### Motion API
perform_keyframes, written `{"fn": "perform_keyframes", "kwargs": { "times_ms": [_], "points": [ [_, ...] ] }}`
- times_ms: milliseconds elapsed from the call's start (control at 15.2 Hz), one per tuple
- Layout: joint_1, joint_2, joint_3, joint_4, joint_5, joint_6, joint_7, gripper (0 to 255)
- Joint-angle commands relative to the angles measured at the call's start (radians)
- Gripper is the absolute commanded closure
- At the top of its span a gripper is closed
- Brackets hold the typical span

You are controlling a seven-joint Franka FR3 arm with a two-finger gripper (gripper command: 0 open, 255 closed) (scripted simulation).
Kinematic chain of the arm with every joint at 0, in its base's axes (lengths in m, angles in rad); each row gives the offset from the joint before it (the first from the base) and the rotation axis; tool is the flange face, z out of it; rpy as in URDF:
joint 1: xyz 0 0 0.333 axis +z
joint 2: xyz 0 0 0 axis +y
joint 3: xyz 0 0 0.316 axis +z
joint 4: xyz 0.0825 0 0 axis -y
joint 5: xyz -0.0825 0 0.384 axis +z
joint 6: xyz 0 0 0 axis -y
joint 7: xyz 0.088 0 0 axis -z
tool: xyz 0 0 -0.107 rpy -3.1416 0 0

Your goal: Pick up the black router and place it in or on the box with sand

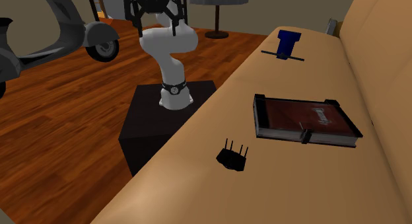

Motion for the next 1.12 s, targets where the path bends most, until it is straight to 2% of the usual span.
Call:
{"fn": "perform_keyframes", "kwargs": {
  "times_ms": [0,528,1056],
  "points": [
    [0.000,0.000,0.000,0.000,0.000,0.000,0.000,0],
    [0.056,0.284,0.026,0.054,0.021,0.204,-0.040,0],
    [0.102,0.586,0.059,0.184,0.033,0.350,-0.080,0]
  ]
}}
